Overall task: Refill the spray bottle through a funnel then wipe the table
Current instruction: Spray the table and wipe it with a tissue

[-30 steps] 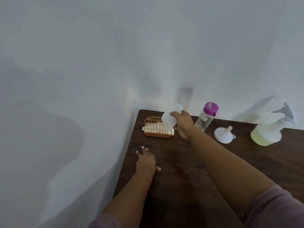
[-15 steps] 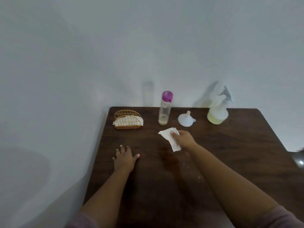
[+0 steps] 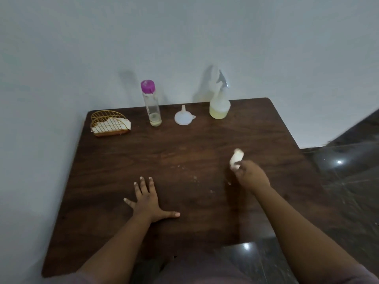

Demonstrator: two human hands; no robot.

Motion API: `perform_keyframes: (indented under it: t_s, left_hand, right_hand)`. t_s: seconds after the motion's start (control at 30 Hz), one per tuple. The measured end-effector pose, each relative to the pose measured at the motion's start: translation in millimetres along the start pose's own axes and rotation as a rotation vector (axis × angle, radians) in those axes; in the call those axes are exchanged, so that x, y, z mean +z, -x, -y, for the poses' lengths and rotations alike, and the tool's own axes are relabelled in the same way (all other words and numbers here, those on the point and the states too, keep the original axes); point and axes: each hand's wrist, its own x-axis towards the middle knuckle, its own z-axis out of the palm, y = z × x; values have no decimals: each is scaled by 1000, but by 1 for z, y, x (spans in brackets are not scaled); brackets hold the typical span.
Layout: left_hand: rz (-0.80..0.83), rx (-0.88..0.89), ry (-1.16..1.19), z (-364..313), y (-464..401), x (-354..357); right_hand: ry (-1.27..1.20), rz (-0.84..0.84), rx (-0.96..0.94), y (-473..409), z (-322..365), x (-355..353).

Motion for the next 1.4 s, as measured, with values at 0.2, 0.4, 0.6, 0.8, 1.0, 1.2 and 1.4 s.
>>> perform_keyframes:
  t_s: [0.2, 0.4, 0.6, 0.8, 1.0, 1.2, 1.4]
  left_hand:
    - [-14, -22, -78, 5, 21, 6]
    - [166, -207, -52, 14, 31, 10]
    - [229, -239, -62, 11, 26, 5]
    - [231, -255, -65, 9, 26, 6]
    - [236, -263, -71, 9, 26, 4]
    - [255, -254, -69, 11, 27, 3]
    - [263, -263, -66, 10, 25, 2]
  right_hand:
    - [-35, -23, -61, 25, -29, 25]
    - [220, 327, -304, 33, -33, 50]
    - [234, 261, -170, 49, 12, 80]
    - [173, 330, -442, 94, 96, 118]
    - [278, 274, -536, 65, 98, 113]
    - [217, 139, 73, 32, 27, 86]
    - [68, 173, -51, 87, 67, 101]
